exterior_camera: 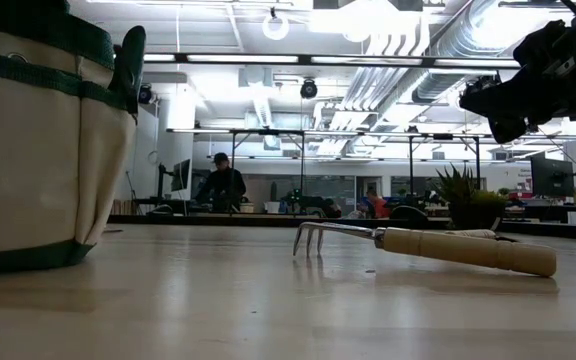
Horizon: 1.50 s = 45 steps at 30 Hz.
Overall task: Pick & Place Garden tools in Gardening bag
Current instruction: Put the gloves into the gardening bag
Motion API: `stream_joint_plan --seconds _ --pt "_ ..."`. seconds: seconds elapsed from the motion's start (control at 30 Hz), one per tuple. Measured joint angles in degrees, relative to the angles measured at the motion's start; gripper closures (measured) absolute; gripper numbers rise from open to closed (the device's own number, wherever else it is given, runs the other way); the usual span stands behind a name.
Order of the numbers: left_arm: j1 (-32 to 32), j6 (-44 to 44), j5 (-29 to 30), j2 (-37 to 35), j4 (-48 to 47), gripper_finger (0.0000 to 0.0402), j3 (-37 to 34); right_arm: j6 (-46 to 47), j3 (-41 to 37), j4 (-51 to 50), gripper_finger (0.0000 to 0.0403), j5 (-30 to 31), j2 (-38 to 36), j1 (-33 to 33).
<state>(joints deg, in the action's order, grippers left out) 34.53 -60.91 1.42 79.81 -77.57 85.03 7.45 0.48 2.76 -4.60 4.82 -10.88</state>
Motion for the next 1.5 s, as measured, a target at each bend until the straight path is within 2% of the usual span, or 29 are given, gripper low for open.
stream_joint_plan --seconds 0.4,0.9,1.27,1.5 --pt "0.0 -0.91 -3.91 5.06 0.06 0.0387 -0.02 -0.01 0.01 0.0 0.04 0.0 0.0 -0.01" --pt "-0.1 0.26 -2.05 10.66 -0.7 0.0387 -0.02 0.01 -0.01 0.0 0.04 0.0 0.0 -0.01" --pt "-0.8 1.31 -4.51 12.57 -0.42 0.0387 -0.08 0.01 0.01 0.0 0.04 0.0 0.0 -0.01" --pt "-0.77 9.89 -5.21 12.54 -0.57 0.0387 -0.16 0.01 0.01 0.0 0.04 0.0 0.0 -0.01"
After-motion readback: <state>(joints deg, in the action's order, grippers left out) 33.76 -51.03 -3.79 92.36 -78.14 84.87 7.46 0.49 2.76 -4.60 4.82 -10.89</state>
